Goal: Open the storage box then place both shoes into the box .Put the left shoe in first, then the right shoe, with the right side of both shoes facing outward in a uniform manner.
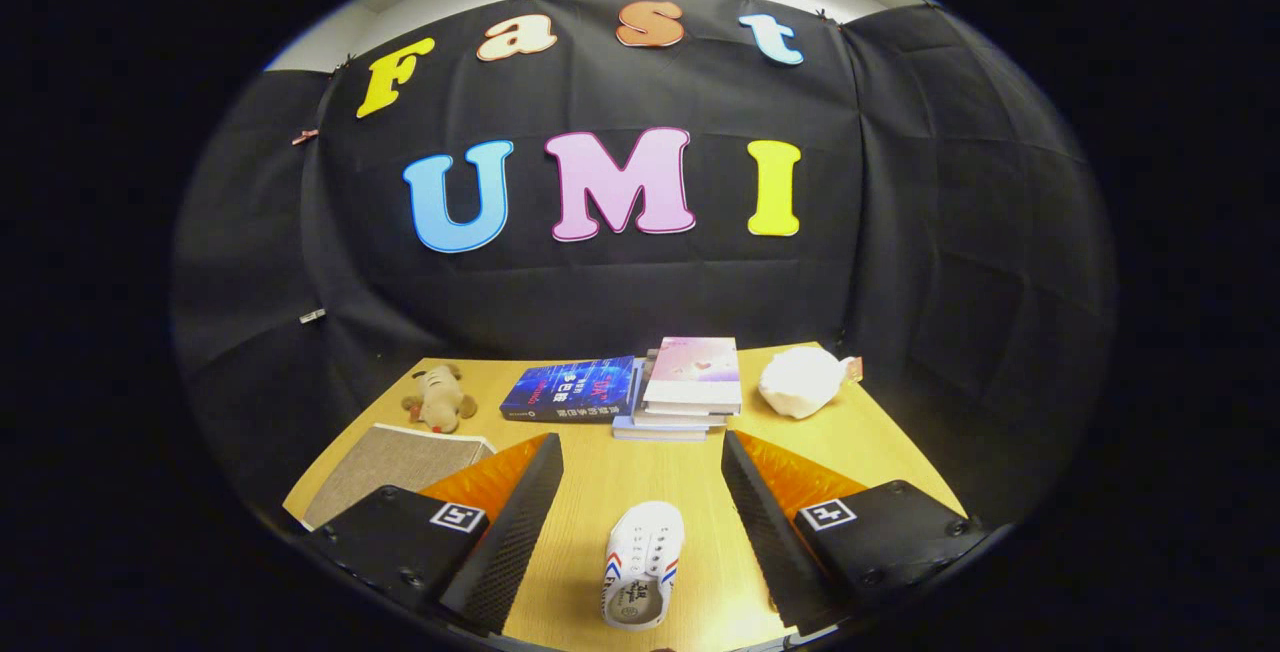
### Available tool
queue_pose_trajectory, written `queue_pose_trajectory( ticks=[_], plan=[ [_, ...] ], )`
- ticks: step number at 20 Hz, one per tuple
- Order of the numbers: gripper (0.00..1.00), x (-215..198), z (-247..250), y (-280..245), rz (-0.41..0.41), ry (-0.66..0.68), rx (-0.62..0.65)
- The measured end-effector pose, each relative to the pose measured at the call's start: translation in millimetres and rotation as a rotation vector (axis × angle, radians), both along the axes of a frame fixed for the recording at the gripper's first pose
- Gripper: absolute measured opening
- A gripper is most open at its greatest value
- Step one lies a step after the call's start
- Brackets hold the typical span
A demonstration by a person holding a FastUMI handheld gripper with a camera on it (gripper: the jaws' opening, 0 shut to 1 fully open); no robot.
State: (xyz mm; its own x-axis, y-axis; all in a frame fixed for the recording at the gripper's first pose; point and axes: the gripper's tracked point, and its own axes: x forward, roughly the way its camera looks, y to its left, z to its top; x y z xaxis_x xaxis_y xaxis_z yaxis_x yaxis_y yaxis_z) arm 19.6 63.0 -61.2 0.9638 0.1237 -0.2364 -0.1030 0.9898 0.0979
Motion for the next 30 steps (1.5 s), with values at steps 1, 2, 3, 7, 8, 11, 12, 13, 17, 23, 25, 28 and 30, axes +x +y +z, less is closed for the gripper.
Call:
queue_pose_trajectory(
  ticks=[1,2,3,7,8,11,12,13,17,23,25,28,30],
  plan=[
    [0.98,2,-6,1,0.020,0.021,0.014],
    [0.99,2,-11,3,0.042,0.045,0.034],
    [0.99,3,-17,6,0.069,0.068,0.062],
    [0.99,-1,-42,27,0.206,0.189,0.196],
    [0.99,-3,-49,35,0.248,0.224,0.225],
    [0.98,-21,-81,66,0.397,0.377,0.338],
    [0.98,-28,-90,78,0.445,0.431,0.386],
    [0.99,-35,-99,90,0.491,0.488,0.434],
    [0.98,-63,-132,125,0.646,0.658,0.570],
    [0.98,-80,-154,154,0.759,0.761,0.670],
    [0.98,-81,-153,161,0.780,0.789,0.727],
    [0.98,-76,-153,173,0.813,0.821,0.814],
    [0.98,-73,-155,179,0.821,0.856,0.874]
  ],
)
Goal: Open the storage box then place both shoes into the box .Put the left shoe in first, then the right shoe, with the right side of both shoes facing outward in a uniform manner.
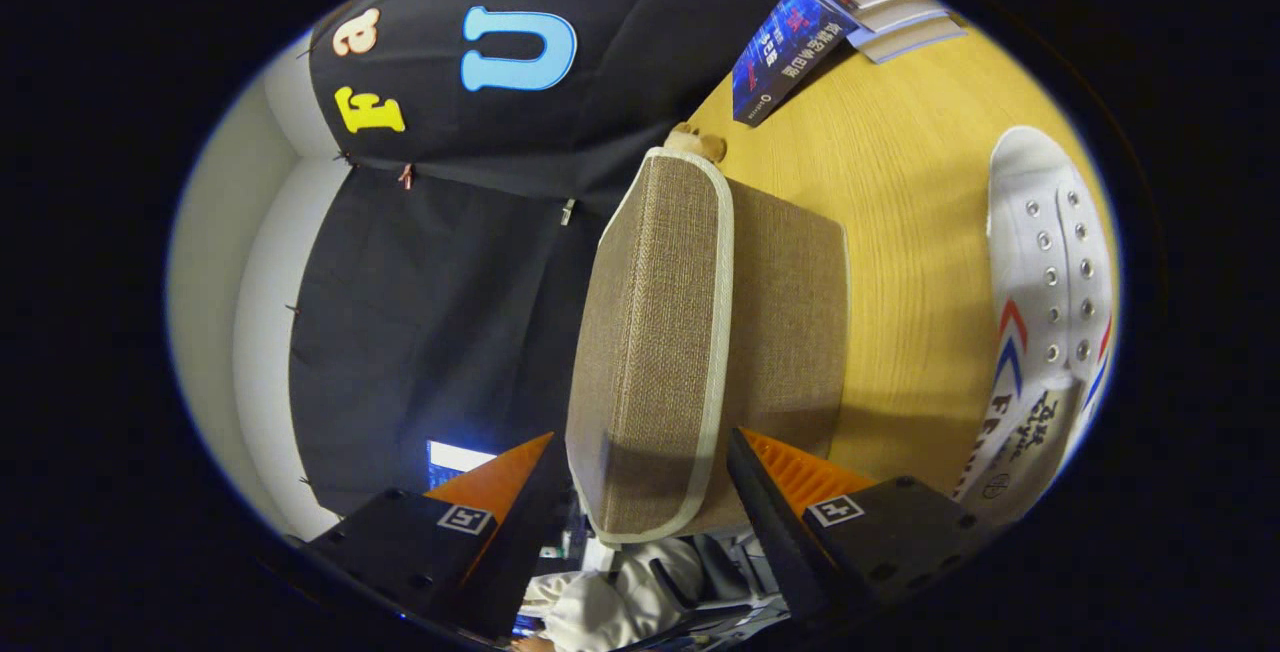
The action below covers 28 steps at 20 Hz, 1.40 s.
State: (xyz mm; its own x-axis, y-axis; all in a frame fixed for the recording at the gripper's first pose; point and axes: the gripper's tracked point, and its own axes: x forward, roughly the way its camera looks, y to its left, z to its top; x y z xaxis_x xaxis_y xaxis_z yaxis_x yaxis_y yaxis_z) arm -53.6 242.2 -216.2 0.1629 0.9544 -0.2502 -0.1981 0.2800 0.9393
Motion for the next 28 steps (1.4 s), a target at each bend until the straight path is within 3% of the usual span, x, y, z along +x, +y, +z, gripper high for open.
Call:
queue_pose_trajectory(
  ticks=[10,21,24,25,28],
  plan=[
    [0.96,6,-7,14,0.015,0.180,0.082],
    [0.95,5,64,-3,-0.018,0.285,0.230],
    [0.58,7,69,-1,-0.032,0.287,0.209],
    [0.58,3,73,2,-0.019,0.293,0.209],
    [0.37,0,82,10,-0.001,0.282,0.223]
  ],
)
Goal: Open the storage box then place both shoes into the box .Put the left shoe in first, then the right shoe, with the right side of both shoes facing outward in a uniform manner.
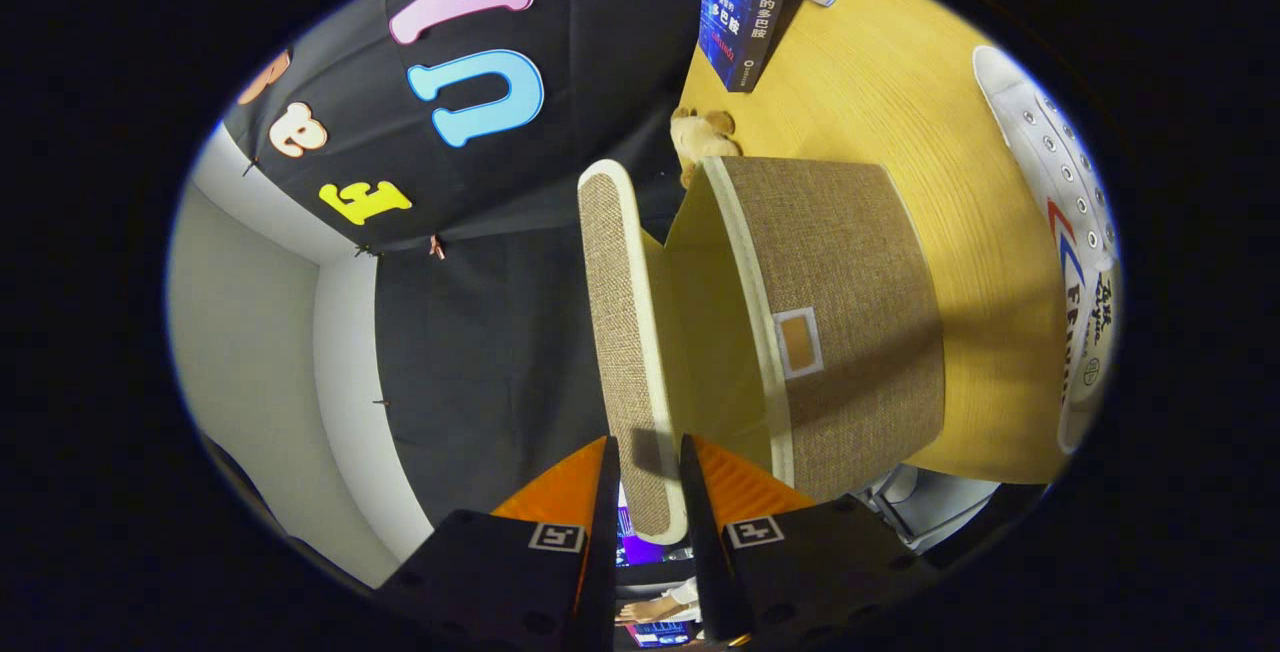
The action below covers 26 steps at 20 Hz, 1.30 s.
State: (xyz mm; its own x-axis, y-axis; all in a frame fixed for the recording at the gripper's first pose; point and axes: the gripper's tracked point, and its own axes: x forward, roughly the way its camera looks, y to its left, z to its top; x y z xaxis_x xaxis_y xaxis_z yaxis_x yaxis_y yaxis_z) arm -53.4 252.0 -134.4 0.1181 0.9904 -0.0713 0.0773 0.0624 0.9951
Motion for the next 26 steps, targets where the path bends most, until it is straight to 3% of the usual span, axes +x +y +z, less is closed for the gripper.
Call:
queue_pose_trajectory(
  ticks=[1,2,6,15,26],
  plan=[
    [0.37,-5,3,4,0.000,-0.011,-0.001],
    [0.15,2,0,5,-0.018,-0.030,-0.012],
    [0.05,-7,17,18,-0.051,-0.079,0.000],
    [0.05,4,62,39,-0.099,-0.130,-0.041],
    [0.05,9,111,153,-0.118,-0.243,-0.077]
  ],
)
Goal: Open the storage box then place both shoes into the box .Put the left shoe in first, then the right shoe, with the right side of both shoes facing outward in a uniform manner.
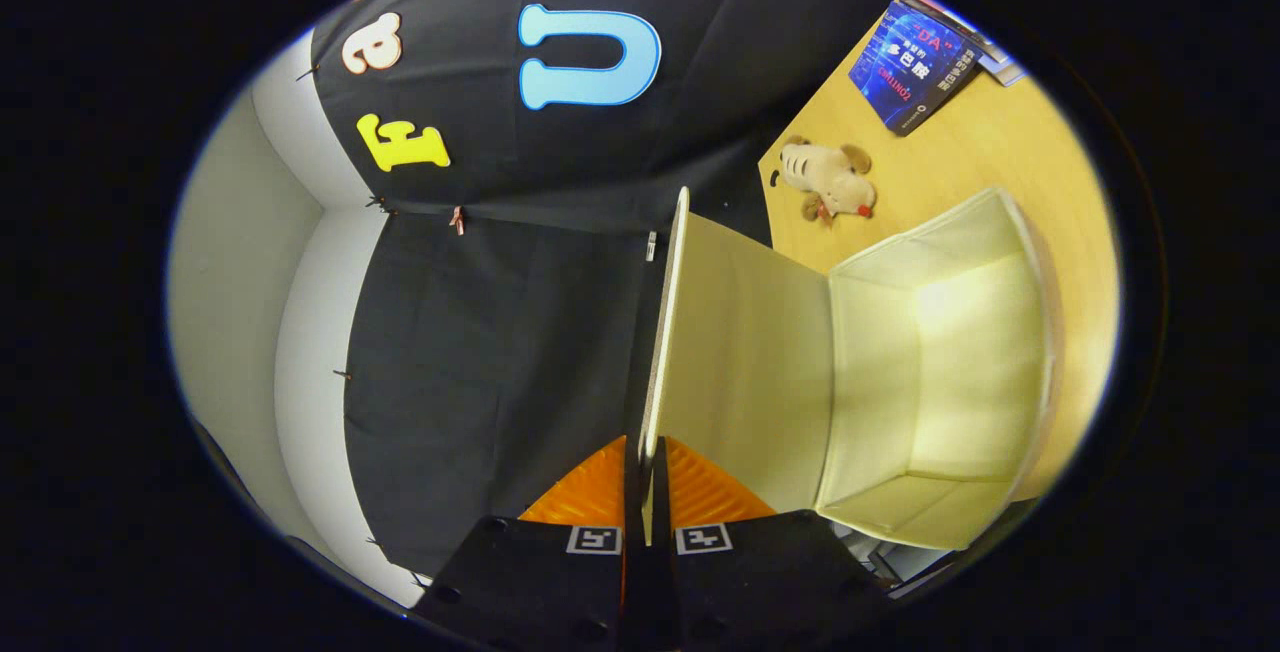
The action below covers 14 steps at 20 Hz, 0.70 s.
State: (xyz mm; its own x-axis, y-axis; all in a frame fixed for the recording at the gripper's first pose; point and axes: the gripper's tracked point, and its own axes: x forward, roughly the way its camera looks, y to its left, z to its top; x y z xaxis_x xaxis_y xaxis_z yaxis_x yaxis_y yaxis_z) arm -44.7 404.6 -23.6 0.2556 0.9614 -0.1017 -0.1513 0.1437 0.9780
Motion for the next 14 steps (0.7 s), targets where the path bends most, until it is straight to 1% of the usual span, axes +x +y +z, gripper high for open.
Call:
queue_pose_trajectory(
  ticks=[2,6,11,13,14],
  plan=[
    [0.05,-3,2,26,0.002,-0.008,-0.005],
    [0.05,-7,-2,81,0.011,0.027,-0.023],
    [0.05,-14,-20,129,0.032,0.017,-0.073],
    [0.07,-15,-35,136,0.046,0.001,-0.118],
    [0.14,-14,-49,139,0.037,-0.023,-0.168]
  ],
)
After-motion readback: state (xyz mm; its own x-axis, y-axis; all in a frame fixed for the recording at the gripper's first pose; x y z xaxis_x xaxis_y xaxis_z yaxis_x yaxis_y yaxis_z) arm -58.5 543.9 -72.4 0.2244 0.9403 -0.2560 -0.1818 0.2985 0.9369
